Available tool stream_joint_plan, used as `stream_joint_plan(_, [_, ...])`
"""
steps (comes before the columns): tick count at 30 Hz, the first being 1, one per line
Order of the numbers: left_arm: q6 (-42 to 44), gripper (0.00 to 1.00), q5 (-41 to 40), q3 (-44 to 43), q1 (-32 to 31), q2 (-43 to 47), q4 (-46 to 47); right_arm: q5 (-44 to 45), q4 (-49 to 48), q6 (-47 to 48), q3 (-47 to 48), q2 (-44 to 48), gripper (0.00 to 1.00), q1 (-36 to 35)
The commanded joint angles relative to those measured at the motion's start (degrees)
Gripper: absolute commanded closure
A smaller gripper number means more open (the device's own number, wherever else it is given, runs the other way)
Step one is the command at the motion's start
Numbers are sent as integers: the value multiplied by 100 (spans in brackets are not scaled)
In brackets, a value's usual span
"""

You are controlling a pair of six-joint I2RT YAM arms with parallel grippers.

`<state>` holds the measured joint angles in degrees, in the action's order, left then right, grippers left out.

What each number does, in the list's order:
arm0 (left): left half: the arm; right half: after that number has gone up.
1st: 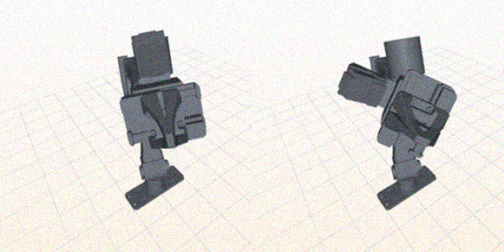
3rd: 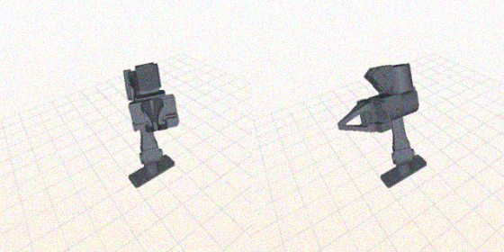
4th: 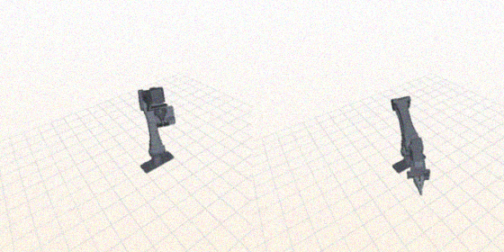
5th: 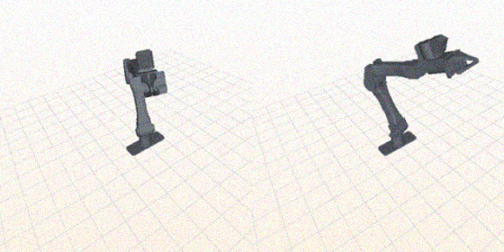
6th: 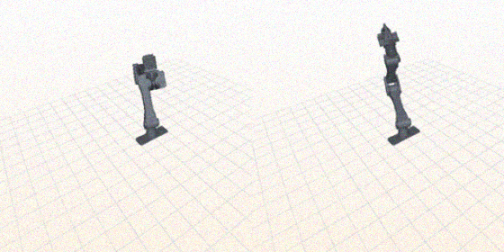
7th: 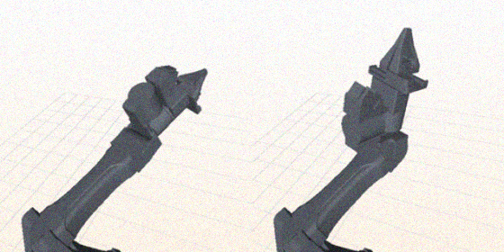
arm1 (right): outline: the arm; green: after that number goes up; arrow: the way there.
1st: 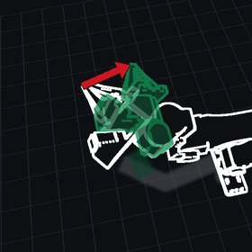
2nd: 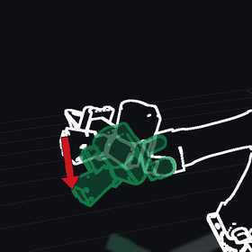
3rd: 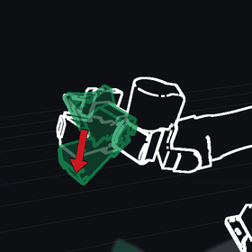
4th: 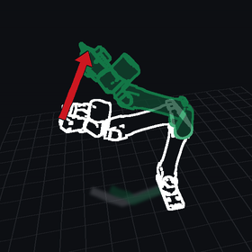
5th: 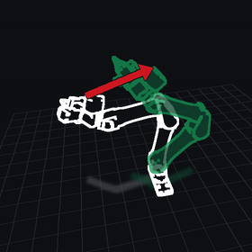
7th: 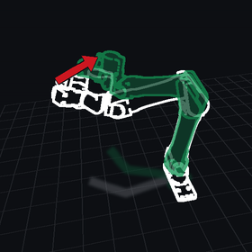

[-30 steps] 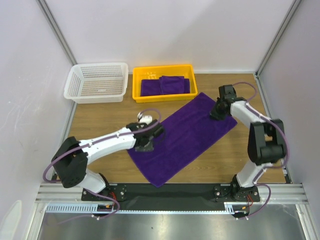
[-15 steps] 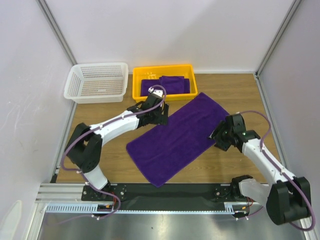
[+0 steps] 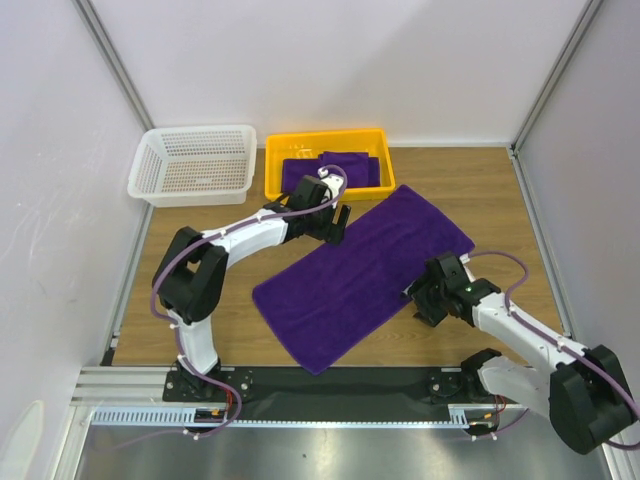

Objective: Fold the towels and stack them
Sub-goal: Flatten out the crumpled towel

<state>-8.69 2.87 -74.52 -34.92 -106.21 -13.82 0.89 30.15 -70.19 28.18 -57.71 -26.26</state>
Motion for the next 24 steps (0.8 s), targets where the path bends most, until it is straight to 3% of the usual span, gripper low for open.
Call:
stream_joint_plan(1, [341, 15, 170, -133, -6, -31, 187, 517, -168, -381, 73, -222, 35, -63])
stream_joint_plan(24, [394, 16, 73, -168, 187, -242, 222, 553, -668, -381, 231, -1339, 55, -309])
